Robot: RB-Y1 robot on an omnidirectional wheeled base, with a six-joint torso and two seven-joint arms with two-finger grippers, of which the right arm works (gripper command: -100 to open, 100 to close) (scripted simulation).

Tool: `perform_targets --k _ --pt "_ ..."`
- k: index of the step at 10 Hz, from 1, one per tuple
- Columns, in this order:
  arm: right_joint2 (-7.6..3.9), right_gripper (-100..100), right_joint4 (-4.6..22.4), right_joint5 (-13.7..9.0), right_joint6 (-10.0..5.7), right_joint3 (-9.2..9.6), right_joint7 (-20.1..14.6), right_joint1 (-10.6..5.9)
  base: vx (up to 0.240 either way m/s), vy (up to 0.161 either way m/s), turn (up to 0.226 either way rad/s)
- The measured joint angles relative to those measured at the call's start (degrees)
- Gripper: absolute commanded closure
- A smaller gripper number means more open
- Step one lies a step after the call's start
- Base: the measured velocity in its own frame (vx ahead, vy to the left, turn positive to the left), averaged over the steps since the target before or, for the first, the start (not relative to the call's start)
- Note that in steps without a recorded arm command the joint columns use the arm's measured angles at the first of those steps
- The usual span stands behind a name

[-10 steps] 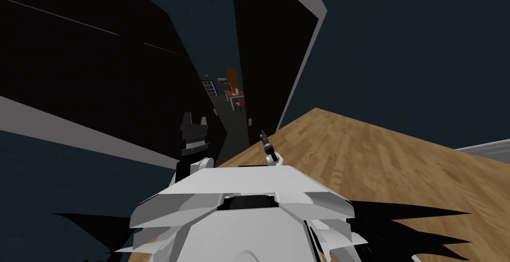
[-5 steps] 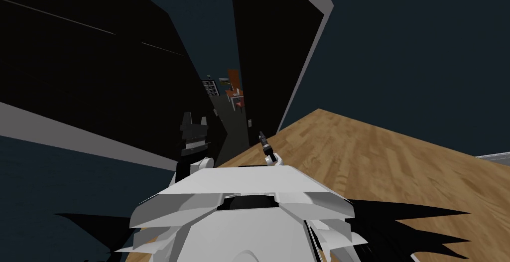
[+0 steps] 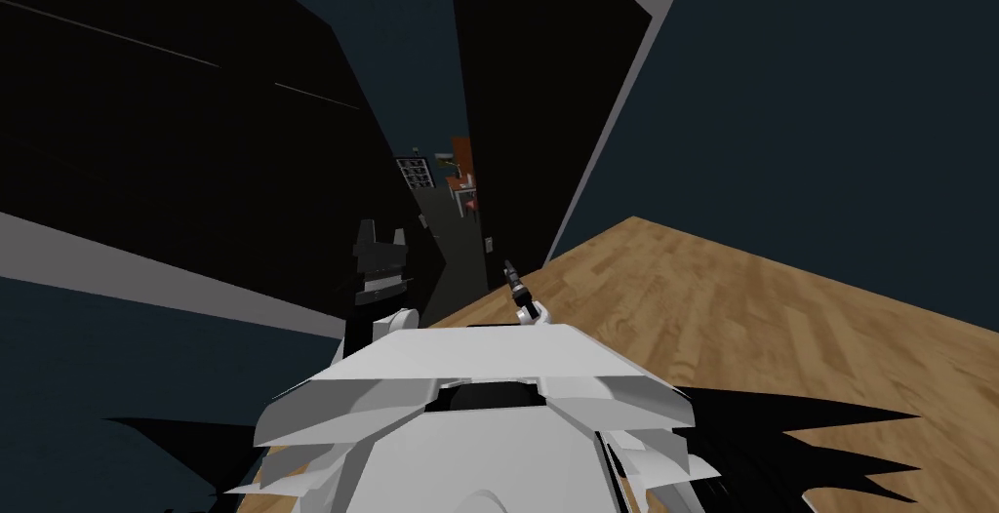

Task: Push the door open

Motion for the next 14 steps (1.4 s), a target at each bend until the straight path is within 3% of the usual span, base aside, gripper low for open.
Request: perform_targets --k 8,9,12,14 --pt "1.96 -100 6.28 0.46 -0.52 0.83 0.09 -2.46 0.058 -0.027 0.038" --pt "1.13 -100 5.27 0.53 -0.22 0.93 0.14 -1.72 0.156 0.062 0.022" --pt "-0.39 -100 6.49 0.28 -0.73 0.52 0.26 -2.34 0.176 0.077 0.023" --pt "-0.80 -100 7.52 0.09 -1.44 0.17 0.54 -2.72 0.215 0.091 0.027"
